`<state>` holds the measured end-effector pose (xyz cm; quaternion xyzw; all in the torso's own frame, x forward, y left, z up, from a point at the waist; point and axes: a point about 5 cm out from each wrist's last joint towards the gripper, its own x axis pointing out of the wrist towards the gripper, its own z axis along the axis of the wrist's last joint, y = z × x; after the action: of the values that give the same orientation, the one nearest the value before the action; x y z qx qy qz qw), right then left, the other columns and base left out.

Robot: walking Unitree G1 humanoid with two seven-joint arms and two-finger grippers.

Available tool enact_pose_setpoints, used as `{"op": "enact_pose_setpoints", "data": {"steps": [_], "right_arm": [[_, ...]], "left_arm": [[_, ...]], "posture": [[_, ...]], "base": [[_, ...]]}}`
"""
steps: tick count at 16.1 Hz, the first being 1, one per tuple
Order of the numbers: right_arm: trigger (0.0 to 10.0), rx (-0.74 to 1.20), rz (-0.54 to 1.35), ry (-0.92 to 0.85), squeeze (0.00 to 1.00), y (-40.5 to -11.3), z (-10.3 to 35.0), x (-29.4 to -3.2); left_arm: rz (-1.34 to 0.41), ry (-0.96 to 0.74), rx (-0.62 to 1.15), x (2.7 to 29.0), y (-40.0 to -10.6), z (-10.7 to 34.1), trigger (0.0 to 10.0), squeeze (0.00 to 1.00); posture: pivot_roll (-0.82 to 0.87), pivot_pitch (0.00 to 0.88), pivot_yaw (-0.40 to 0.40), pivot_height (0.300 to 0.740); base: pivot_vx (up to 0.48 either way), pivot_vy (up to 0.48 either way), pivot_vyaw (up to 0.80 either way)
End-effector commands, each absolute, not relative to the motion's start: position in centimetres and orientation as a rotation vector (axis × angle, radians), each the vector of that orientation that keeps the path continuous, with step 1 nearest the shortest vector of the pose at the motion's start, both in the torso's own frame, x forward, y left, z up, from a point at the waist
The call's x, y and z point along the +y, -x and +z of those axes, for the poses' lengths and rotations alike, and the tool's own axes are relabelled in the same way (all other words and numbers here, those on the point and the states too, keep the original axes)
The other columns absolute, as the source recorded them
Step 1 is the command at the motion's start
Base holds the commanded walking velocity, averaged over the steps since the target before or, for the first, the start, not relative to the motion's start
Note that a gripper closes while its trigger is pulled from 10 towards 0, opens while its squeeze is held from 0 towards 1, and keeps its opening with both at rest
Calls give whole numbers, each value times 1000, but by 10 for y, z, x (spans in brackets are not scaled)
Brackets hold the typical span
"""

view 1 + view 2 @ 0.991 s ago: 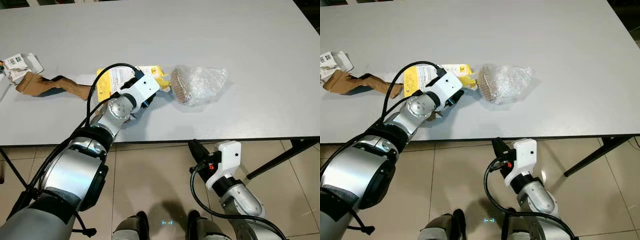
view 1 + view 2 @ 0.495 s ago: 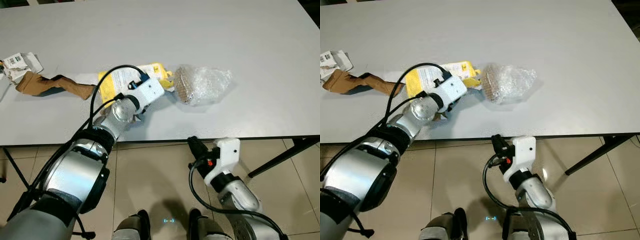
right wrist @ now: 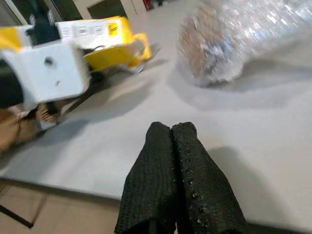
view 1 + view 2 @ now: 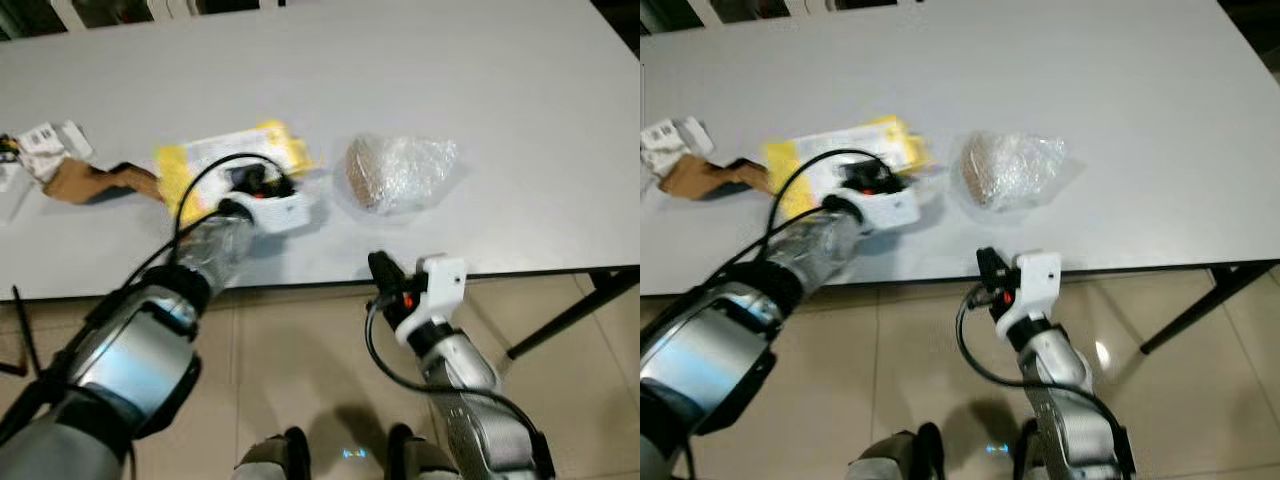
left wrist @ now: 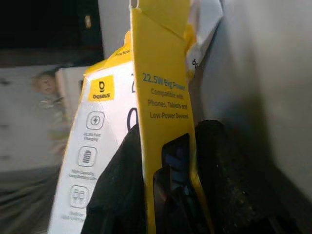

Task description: Picking trash to rubbish bin

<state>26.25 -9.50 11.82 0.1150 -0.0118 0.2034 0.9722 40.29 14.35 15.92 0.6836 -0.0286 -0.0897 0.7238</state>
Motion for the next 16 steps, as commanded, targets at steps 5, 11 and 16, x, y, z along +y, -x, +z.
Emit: {"op": "enact_pose_setpoints", "data": {"steps": [5,11,16], "right_arm": [[10000,-56,399,-244,0,-278,117,-89],[10000,-87,352,-228,0,-290,118,-97],[10000,-118,297,-232,0,-298,120,-103]], "left_arm": [[-5,-1677,-80,180,-405,173,10000,0],[131,-952,-251,163,-402,188,10000,0],[81,-640,-379,128,-382,178,10000,0]], "posture": [[-60,81,174,740],[-68,55,154,740],[-46,38,124,740]], "base": [[0,0,0],[0,0,0],[0,0,0]]}}
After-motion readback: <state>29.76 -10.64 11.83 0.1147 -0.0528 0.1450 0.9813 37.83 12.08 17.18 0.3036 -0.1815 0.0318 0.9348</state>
